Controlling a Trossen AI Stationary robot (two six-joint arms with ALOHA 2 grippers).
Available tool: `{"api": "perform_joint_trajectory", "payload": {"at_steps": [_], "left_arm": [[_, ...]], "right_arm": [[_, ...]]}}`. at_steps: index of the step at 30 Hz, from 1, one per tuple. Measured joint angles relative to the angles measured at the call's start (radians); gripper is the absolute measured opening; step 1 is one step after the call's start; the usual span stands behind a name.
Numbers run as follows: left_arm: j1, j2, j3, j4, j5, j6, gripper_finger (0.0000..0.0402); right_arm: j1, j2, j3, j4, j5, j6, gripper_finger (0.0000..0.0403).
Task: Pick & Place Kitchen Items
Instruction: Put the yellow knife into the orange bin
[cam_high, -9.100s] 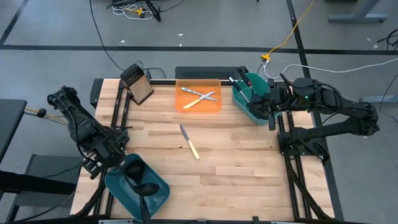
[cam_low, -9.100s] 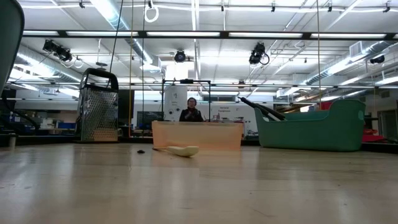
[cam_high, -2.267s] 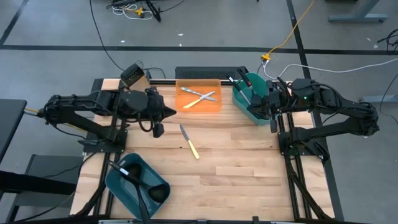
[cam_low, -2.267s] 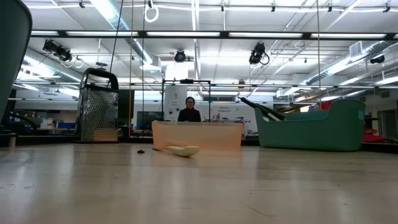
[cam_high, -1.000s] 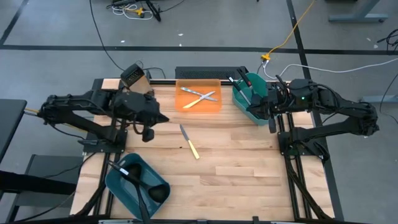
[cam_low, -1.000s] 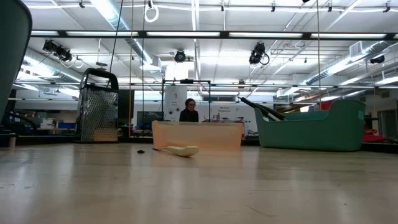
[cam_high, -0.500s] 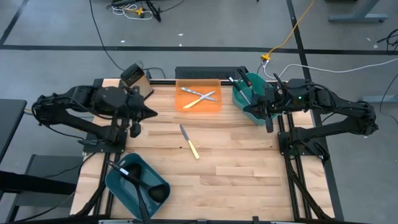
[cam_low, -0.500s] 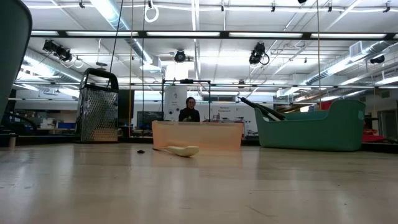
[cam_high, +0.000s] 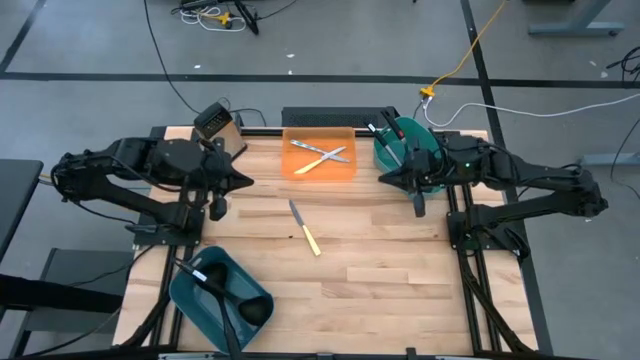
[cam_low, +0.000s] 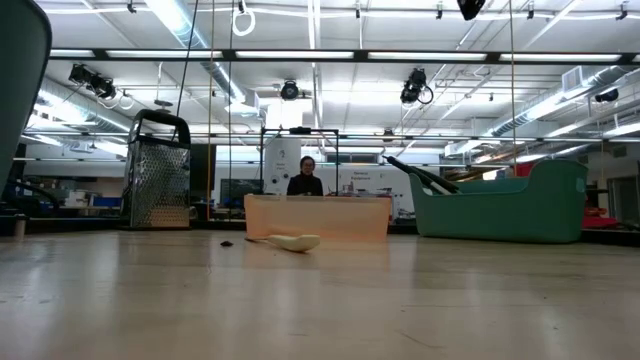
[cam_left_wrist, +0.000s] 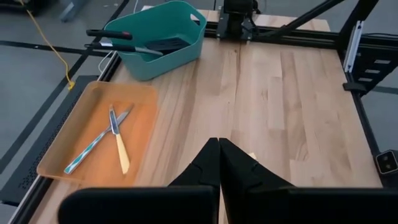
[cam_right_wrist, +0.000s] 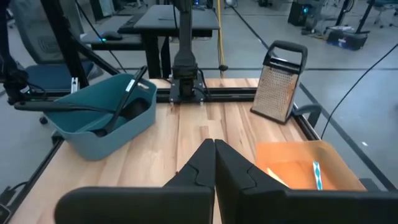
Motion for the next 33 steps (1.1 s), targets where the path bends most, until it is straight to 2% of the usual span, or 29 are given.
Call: {"api": "perform_joint_trajectory", "payload": {"at_steps": [7,15,23,27,33], "left_arm": [[0.000,0.002,0.000,0.002,0.000,0.025,0.0002],[0.000,0.078,0.000,0.023,-0.007,0.098,0.0002],[0.000,0.163,-0.003,0.045,0.049,0.161,0.0002],[0.010,0.149,-0.071,0.112,0.092,0.143,0.0002],[0.032,0.065,-0.225,0.203,0.089,0.119,0.0002]], "right_arm": [[0.000,-0.008,-0.045,0.042,-0.010,-0.010,0.0002],[0.000,-0.009,-0.045,0.045,-0.019,-0.039,0.0006],[0.000,-0.015,-0.047,0.047,-0.018,-0.042,0.0002],[0.000,-0.045,-0.047,0.040,-0.016,-0.041,0.0002],[0.000,-0.085,-0.047,-0.027,-0.016,-0.042,0.0001]]}}
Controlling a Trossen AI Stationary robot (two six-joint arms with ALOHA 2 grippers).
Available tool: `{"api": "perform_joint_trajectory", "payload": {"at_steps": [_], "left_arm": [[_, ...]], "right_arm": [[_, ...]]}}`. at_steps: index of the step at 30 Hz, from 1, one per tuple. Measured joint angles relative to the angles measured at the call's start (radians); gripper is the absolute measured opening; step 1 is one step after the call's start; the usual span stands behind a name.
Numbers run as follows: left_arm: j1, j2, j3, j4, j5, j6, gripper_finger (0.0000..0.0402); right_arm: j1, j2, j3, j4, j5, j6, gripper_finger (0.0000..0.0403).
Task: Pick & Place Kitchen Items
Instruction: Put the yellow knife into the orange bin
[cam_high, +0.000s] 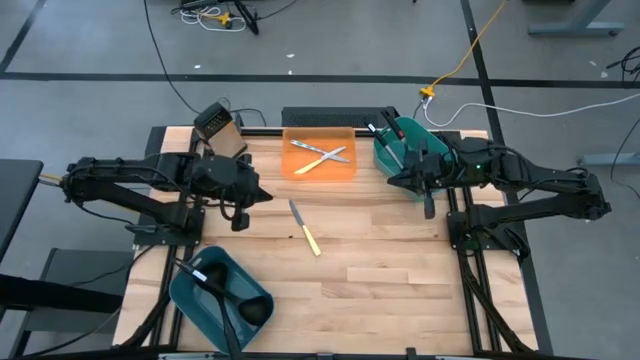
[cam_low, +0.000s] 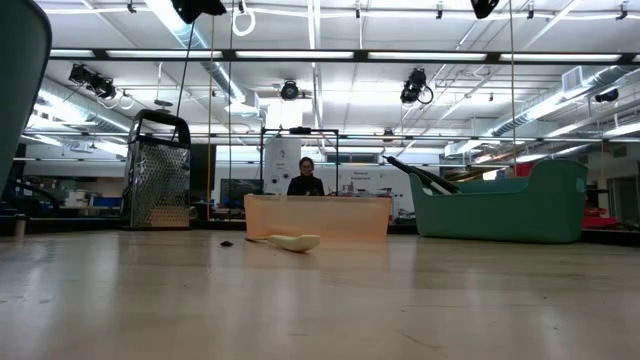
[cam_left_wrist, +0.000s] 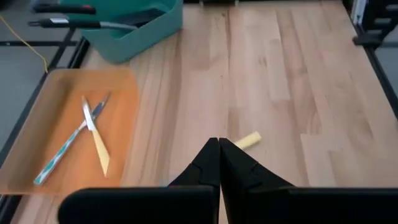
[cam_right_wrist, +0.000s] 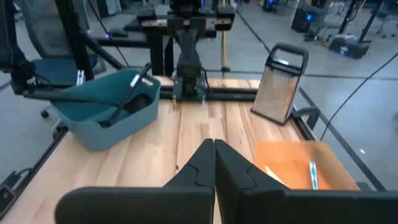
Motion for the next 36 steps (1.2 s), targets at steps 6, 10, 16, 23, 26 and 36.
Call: {"api": "perform_joint_trajectory", "payload": {"at_steps": [6,10,16,23,26,36], "left_arm": [[0.027,-0.045,-0.112,0.120,0.068,-0.025,0.0002],[0.027,-0.052,-0.133,0.137,0.070,-0.033,0.0003],[0.027,-0.052,-0.135,0.153,0.070,-0.030,0.0002],[0.027,-0.051,-0.135,0.178,0.068,-0.039,0.0002],[0.027,-0.051,-0.135,0.213,0.059,-0.029,0.0004],[0.043,-0.008,-0.135,0.317,0.025,0.027,0.0010]], "right_arm": [[0.004,-0.005,-0.001,-0.049,0.000,-0.032,0.0001],[0.007,-0.021,-0.073,0.037,-0.003,-0.031,0.0001],[0.010,-0.081,-0.253,0.259,-0.002,0.018,0.0000],[0.011,-0.171,-0.385,0.326,-0.003,0.018,0.0000],[0.010,-0.209,-0.423,0.338,-0.021,0.010,0.0001],[0.010,-0.277,-0.441,0.379,-0.087,0.035,0.0002]]}}
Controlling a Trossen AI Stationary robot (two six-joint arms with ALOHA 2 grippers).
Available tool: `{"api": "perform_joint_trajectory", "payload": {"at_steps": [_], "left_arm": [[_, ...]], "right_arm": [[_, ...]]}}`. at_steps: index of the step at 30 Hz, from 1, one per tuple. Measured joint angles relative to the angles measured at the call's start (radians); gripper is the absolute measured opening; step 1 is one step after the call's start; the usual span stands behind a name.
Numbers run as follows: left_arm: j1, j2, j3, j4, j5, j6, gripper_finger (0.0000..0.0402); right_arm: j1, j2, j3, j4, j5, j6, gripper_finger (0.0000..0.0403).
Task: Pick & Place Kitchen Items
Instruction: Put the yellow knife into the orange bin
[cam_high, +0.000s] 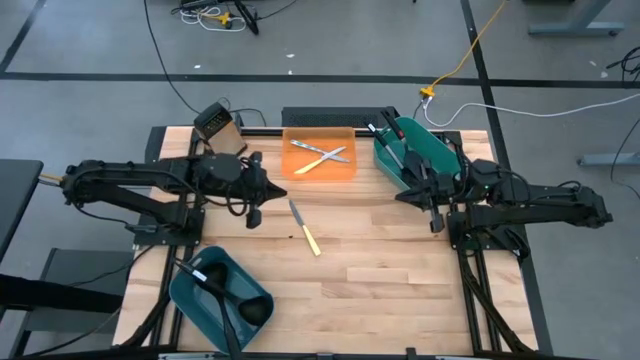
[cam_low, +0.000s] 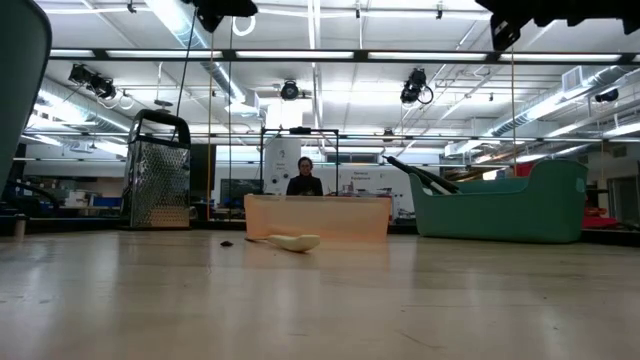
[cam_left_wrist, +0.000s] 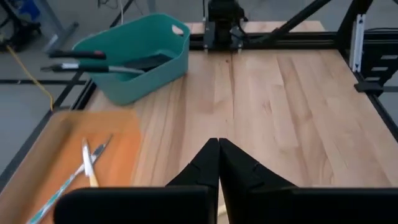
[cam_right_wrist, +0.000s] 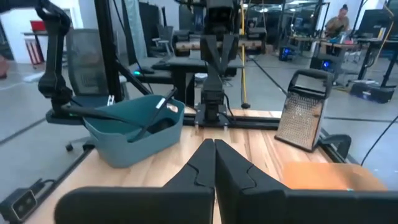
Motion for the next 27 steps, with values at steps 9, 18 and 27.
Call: {"api": "perform_joint_trajectory", "payload": {"at_steps": [9,18,27], "left_arm": [[0.000,0.135,0.000,0.096,0.037,0.042,0.0029],[0.000,0.283,0.000,0.135,0.094,0.008,0.0092],[0.004,0.394,0.000,0.131,0.133,-0.038,0.0172]], "right_arm": [[0.000,-0.009,0.000,0.016,0.000,0.054,0.0003],[0.000,-0.009,0.000,0.016,0.000,0.053,0.0003],[0.000,-0.009,0.000,0.014,0.000,0.054,0.0003]]}}
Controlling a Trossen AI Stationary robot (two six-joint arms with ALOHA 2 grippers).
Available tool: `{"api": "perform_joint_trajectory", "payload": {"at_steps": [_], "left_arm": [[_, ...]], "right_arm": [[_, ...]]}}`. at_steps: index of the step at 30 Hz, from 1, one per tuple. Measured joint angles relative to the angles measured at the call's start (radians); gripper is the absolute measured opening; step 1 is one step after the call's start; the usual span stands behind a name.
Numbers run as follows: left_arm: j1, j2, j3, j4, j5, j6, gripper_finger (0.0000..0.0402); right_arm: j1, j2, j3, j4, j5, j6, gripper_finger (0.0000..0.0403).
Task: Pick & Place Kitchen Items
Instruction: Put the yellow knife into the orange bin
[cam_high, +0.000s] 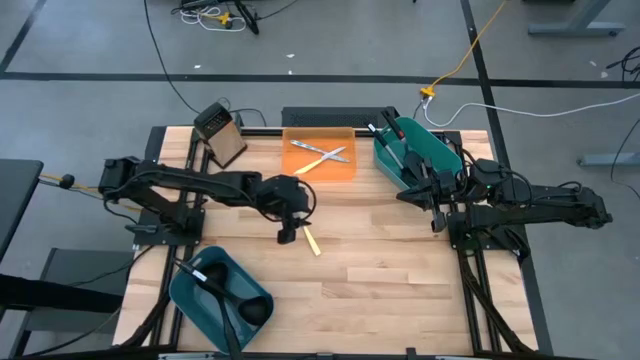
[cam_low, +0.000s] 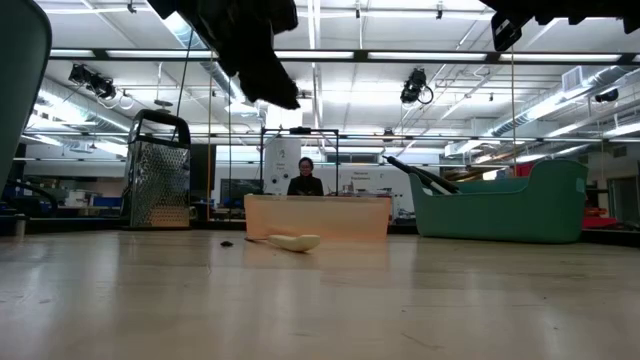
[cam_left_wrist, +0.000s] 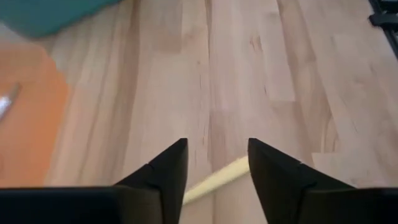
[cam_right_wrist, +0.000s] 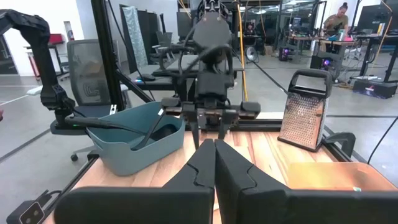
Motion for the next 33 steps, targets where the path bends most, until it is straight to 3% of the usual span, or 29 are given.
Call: {"api": "perform_joint_trajectory", "payload": {"at_steps": [9,17,33], "left_arm": [[0.026,0.009,0.045,-0.140,0.059,-0.060,0.0224],[0.029,0.008,0.140,-0.213,0.002,0.019,0.0253],[0.029,0.015,0.151,-0.271,-0.049,0.144,0.0294]], "right_arm": [[0.000,0.001,0.000,-0.002,0.000,0.020,0.0004],[0.000,0.001,0.000,-0.002,-0.003,0.027,0.0004],[0.000,0.001,0.001,-0.002,0.007,0.049,0.0004]]}}
